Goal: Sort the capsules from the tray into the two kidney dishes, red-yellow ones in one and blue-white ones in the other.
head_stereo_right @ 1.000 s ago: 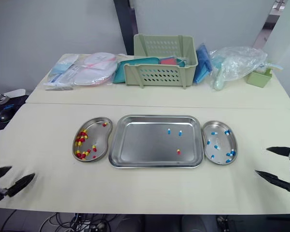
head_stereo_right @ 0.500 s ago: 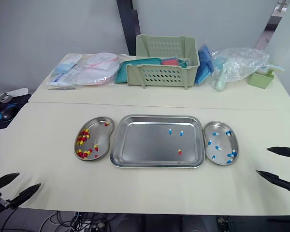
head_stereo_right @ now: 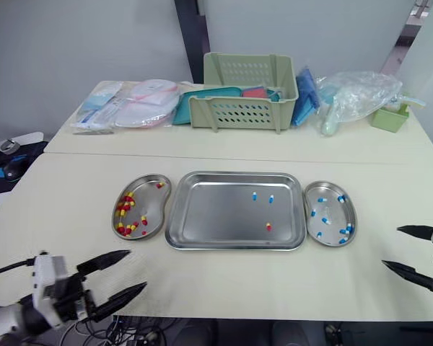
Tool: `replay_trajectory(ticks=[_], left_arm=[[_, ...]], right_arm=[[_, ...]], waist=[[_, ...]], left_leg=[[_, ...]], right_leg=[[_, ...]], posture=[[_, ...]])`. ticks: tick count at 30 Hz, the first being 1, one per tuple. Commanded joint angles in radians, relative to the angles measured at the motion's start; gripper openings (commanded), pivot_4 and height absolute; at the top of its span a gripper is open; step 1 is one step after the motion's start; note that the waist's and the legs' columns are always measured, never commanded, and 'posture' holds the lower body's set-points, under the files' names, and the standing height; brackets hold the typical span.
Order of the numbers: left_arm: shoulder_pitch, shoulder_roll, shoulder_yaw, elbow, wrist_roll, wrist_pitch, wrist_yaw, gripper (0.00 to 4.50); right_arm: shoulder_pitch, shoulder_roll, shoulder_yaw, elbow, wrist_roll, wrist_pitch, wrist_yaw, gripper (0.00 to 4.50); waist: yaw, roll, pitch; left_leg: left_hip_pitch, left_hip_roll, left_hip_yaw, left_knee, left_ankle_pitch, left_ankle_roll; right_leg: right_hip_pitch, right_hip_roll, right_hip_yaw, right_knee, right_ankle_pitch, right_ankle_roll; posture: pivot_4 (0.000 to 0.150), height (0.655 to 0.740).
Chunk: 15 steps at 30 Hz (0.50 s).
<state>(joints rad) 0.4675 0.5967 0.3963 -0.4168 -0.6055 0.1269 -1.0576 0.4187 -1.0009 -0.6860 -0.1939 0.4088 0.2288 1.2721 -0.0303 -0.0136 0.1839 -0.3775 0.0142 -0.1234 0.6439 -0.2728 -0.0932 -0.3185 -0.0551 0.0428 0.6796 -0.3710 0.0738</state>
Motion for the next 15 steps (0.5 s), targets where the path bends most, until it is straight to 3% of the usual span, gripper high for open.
replay_trajectory(ticks=[1,11,15], left_arm=[[-0.069,-0.045,-0.059,-0.016,0.025,-0.029,0.059,4.50],[-0.118,-0.097,-0.170,0.002,0.060,-0.038,0.104,4.50],[-0.153,-0.095,-0.219,0.065,0.101,-0.082,0.076,4.50]], right_arm=[[0.012,0.005,-0.053,-0.023,0.008,-0.006,0.006,4.49],[0.074,0.056,-0.114,-0.092,0.023,0.016,-0.021,4.49],[0.102,0.072,-0.133,-0.223,0.068,0.075,-0.026,4.49]], waist=[[0.000,0.000,0.000],[-0.001,0.000,0.000],[0.000,0.001,-0.001]], left_leg=[[0.000,0.000,0.000,0.000,0.000,0.000],[0.000,0.000,0.000,0.000,0.000,0.000],[0.000,0.000,0.000,0.000,0.000,0.000]], right_leg=[[0.000,0.000,0.000,0.000,0.000,0.000],[0.000,0.000,0.001,0.000,0.000,0.000],[0.000,0.000,0.001,0.000,0.000,0.000]], posture=[[0.150,0.7400],[0.150,0.7400],[0.150,0.7400]])
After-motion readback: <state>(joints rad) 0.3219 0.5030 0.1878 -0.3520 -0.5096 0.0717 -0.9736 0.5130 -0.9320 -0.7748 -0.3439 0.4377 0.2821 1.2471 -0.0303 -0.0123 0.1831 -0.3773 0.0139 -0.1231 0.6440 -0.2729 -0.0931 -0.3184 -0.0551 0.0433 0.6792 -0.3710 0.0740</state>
